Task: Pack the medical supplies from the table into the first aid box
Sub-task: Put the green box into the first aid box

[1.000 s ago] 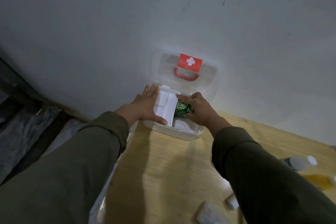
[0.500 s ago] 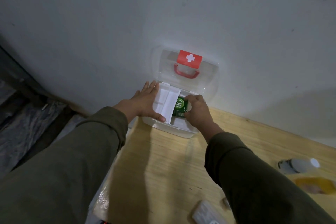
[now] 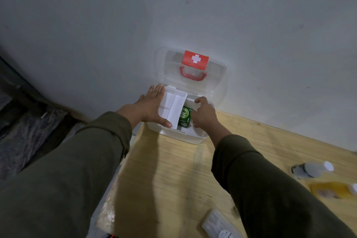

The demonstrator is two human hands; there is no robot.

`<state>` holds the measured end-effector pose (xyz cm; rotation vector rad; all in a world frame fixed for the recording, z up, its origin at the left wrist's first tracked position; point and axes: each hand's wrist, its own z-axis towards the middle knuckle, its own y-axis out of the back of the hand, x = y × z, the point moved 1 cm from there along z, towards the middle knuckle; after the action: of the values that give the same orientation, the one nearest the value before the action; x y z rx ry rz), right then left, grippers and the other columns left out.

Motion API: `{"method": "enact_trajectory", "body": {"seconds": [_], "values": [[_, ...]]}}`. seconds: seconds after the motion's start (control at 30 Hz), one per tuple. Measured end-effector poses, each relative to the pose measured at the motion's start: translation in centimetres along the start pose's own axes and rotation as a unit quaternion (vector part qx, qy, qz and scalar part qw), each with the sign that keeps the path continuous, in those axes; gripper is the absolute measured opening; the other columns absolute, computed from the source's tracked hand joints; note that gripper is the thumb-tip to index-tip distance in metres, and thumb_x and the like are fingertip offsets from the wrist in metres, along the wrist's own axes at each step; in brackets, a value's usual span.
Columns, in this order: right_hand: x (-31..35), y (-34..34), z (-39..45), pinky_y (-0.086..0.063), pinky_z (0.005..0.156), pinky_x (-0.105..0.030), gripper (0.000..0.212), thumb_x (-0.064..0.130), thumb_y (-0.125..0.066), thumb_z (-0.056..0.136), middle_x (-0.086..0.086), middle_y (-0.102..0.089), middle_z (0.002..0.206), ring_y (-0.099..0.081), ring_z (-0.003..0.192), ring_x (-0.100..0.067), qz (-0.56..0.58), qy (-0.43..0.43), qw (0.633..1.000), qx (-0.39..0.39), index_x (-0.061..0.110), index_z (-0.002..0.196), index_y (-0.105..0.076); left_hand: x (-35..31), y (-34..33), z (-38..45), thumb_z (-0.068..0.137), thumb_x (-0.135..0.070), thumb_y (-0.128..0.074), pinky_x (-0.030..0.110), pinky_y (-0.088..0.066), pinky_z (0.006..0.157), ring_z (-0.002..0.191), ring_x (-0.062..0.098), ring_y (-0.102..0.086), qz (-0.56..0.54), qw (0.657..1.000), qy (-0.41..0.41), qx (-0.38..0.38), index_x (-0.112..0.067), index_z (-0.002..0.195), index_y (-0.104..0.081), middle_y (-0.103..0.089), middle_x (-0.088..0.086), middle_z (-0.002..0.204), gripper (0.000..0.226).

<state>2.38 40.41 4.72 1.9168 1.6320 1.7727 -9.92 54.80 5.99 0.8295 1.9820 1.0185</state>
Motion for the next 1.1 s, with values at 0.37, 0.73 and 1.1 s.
{"method": "enact_trajectory", "body": {"seconds": [0.37,0.73,1.1], "values": [[0.5,-0.7,-0.2,-0.054,0.063,-0.037,0.035,0.024,-0.039,0.094,-0.021,-0.052,0.121,-0.061,0.099,-0.041,0.204,-0.083,0.975,0.016,0.019,0.128,-0.033,0.0,0.0,0.1,0.063,-0.060,-0.074,0.049,0.000,0.117,0.145,0.026,0.021,0.002,1.000,-0.001,0.005,-0.012,0.147,0.021,0.024,0.005,0.157,0.135],[1.2,-1.7,-1.5,-0.054,0.052,-0.029,0.039,0.036,-0.031,0.096,-0.014,-0.052,0.120,-0.066,0.088,-0.041,0.151,-0.024,0.988,-0.028,0.028,0.134,-0.030,0.0,0.0,0.0,0.063,-0.060,-0.074,0.050,-0.001,0.117,0.144,0.026,0.022,0.003,1.000,-0.001,0.004,-0.012,0.146,0.021,0.024,0.005,0.157,0.135],[2.3,-2.2,-1.6,-0.058,0.055,-0.035,0.049,0.044,-0.026,0.099,-0.017,-0.031,0.151,-0.054,0.115,-0.045,0.291,-0.057,0.955,-0.014,0.040,0.145,-0.009,-0.1,0.0,0.0,0.063,-0.059,-0.075,0.050,-0.001,0.118,0.144,0.025,0.022,-0.001,1.000,-0.004,-0.001,-0.012,0.147,0.020,0.025,0.005,0.157,0.135]]}}
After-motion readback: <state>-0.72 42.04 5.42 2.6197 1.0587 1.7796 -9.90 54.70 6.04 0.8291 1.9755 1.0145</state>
